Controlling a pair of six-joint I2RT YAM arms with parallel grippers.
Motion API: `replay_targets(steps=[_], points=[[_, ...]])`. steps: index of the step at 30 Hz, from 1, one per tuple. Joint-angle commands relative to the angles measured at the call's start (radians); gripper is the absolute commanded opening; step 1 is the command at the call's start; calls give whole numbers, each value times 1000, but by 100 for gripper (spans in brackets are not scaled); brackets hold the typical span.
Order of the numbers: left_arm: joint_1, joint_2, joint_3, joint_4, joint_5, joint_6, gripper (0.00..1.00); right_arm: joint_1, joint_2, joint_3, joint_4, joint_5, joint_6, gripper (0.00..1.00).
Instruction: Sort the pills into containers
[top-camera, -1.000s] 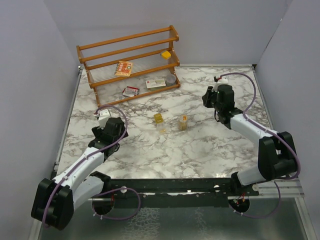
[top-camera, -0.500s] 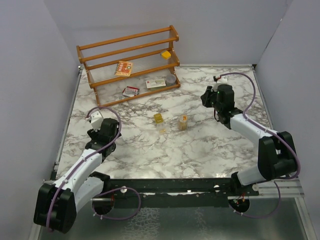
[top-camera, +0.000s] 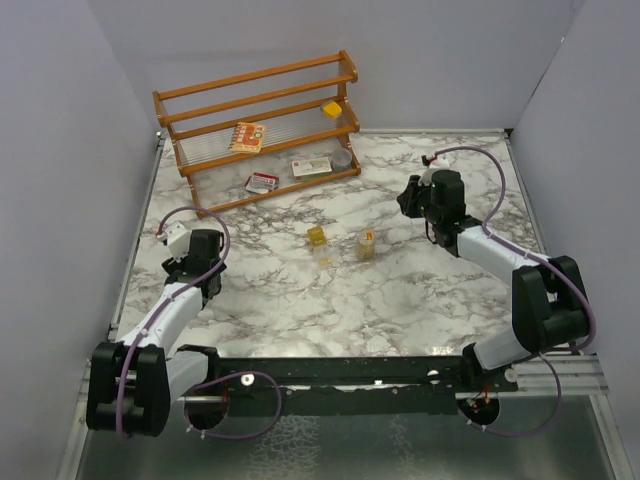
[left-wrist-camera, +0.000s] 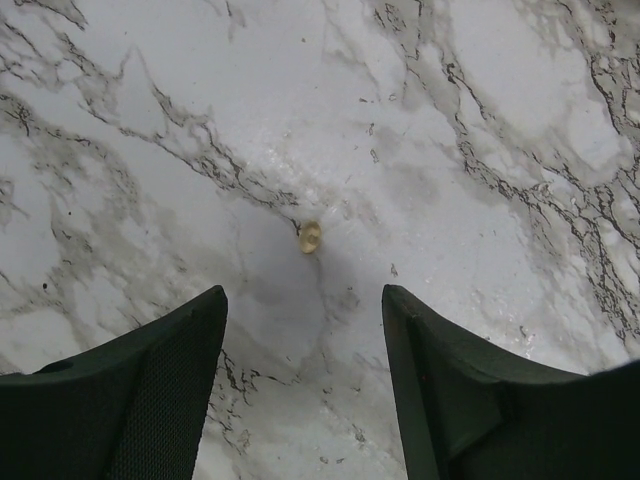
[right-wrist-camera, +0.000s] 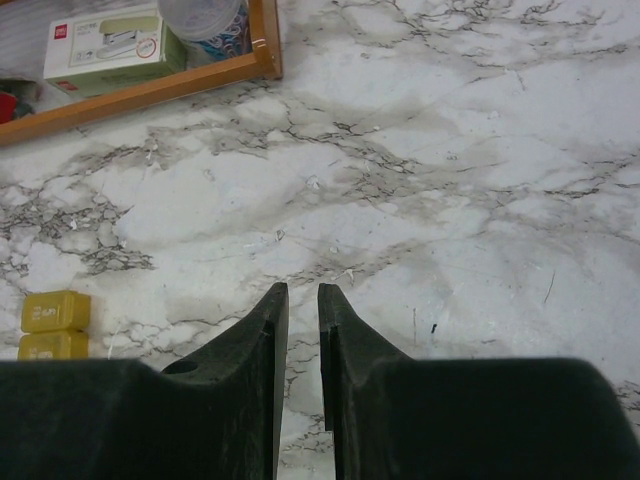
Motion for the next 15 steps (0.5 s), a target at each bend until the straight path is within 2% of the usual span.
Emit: replay_targets(steps=[1,15], points=[[18,-1,4,67,51,25,64,2,22,12,37,-35,9,18],[64,25,-15,108,77,4,56,2,47,24,28,-77,12,18]])
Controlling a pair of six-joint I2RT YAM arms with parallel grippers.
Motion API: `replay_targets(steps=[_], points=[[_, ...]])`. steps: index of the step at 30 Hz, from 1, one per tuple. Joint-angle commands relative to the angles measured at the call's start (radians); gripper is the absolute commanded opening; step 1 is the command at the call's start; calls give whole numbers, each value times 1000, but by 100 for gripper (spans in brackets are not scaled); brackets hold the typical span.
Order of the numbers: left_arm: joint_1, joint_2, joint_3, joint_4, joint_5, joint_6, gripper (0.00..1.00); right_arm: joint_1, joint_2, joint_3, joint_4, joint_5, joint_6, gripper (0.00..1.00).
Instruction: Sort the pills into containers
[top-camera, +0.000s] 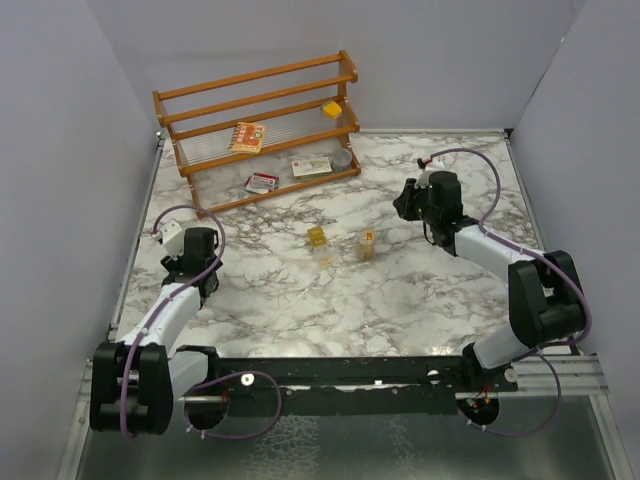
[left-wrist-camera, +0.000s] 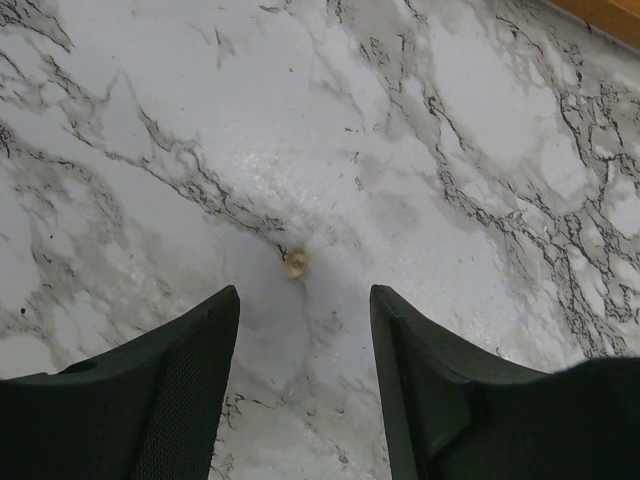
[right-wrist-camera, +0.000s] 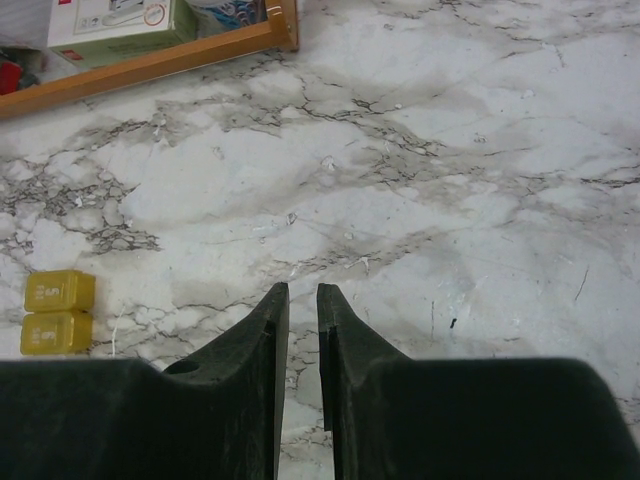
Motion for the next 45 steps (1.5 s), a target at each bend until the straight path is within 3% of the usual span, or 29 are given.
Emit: replay_targets(steps=[1,4,45], points=[[16,26,-7,32,28,-12,53,2,11,24,28,-29,9,18],[22,57,0,26,33,-18,47,2,10,26,26,-28,9,18],[70,215,74,58,35,-56,40,2,53,58,10,-27,-7,17]])
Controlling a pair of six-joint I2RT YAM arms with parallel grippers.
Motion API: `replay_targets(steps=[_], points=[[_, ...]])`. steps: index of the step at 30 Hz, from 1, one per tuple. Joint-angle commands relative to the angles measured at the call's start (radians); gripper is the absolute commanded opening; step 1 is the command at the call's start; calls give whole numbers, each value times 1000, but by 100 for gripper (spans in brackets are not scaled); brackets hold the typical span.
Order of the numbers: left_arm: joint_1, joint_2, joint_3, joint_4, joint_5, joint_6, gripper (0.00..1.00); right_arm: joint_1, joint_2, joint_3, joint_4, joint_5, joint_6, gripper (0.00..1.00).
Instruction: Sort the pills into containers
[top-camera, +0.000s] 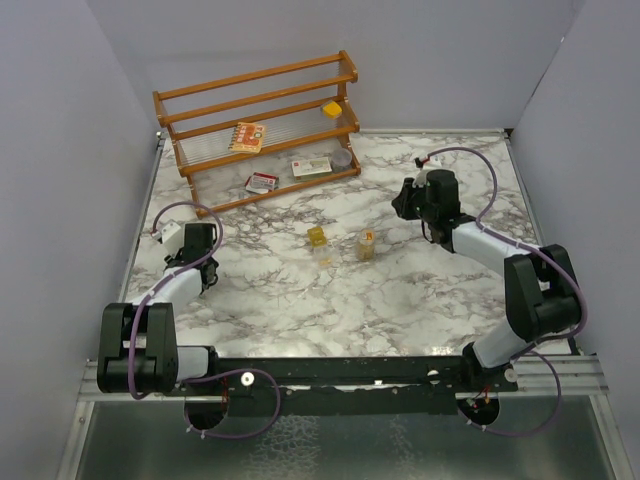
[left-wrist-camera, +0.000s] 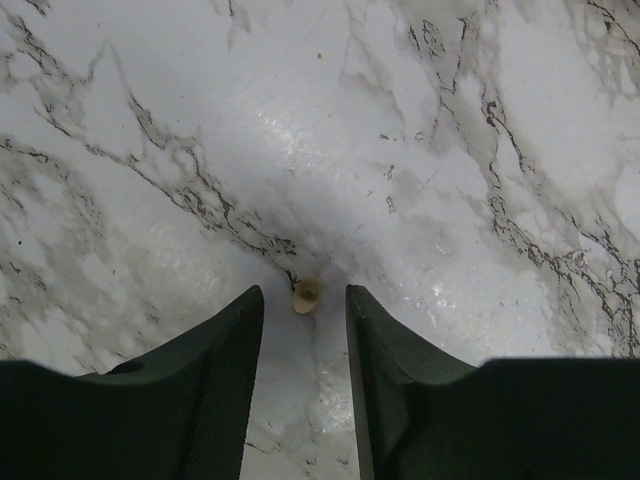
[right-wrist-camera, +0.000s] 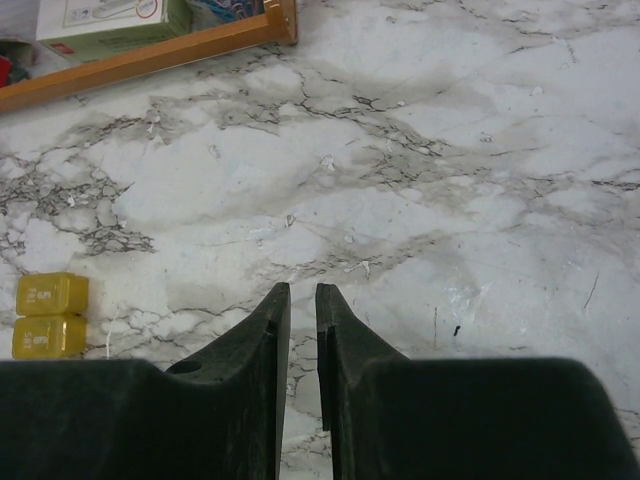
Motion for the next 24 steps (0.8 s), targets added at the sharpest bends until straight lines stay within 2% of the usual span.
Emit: replay_targets(steps=[1,12,24], points=[[13,6,24,12,9,-8,39,2,18,35,15,-14,-7,17],[19,14,24,14,5,-10,32,3,11,29,13,-13,-11,16],[35,17,21,33,16,-10,31,2,14,29,14,-17,-12,16]])
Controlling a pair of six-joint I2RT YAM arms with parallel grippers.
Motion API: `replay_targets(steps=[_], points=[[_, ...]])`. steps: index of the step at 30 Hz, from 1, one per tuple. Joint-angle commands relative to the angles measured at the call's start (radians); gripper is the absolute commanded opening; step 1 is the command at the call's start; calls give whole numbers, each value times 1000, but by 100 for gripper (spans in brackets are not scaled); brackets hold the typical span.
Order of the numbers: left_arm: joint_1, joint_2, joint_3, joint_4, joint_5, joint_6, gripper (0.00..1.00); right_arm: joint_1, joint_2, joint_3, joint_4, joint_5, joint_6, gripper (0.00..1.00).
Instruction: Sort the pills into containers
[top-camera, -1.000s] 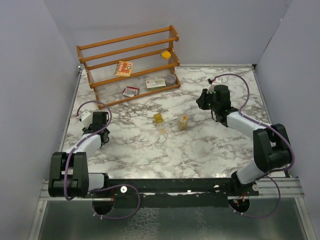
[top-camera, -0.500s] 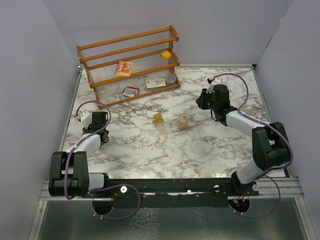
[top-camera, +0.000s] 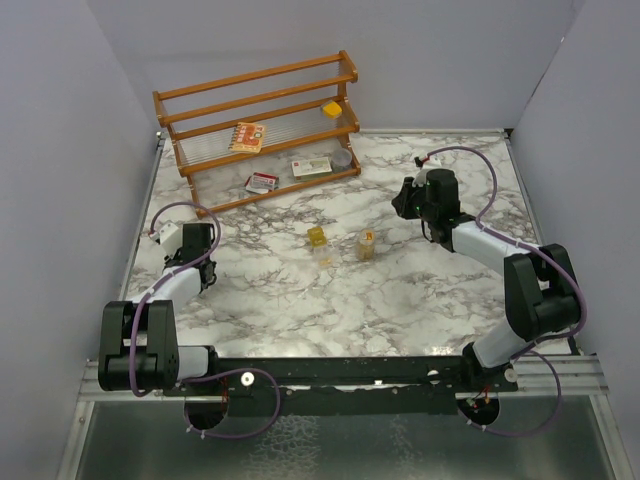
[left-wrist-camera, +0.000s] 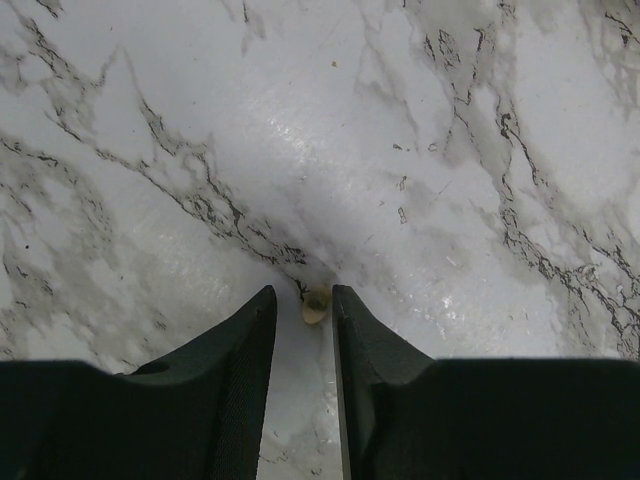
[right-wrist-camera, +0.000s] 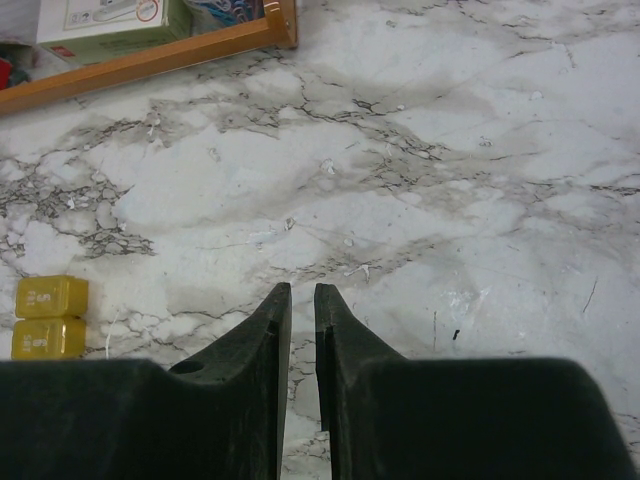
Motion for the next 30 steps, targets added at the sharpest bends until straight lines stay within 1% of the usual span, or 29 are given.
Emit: replay_targets(steps=[1,7,19,30], points=[[13,6,21,26,15,-7,31,2,4,19,13,-16,-10,16],[17,18,21,30,38,-9,25,2,2,21,11,-16,-10,15],[17,21,19,36,50,-7,20,2,3,20,11,-12,-9,15],[18,25,18,37,62,-7,9,2,8,23,8,-11,-9,15]])
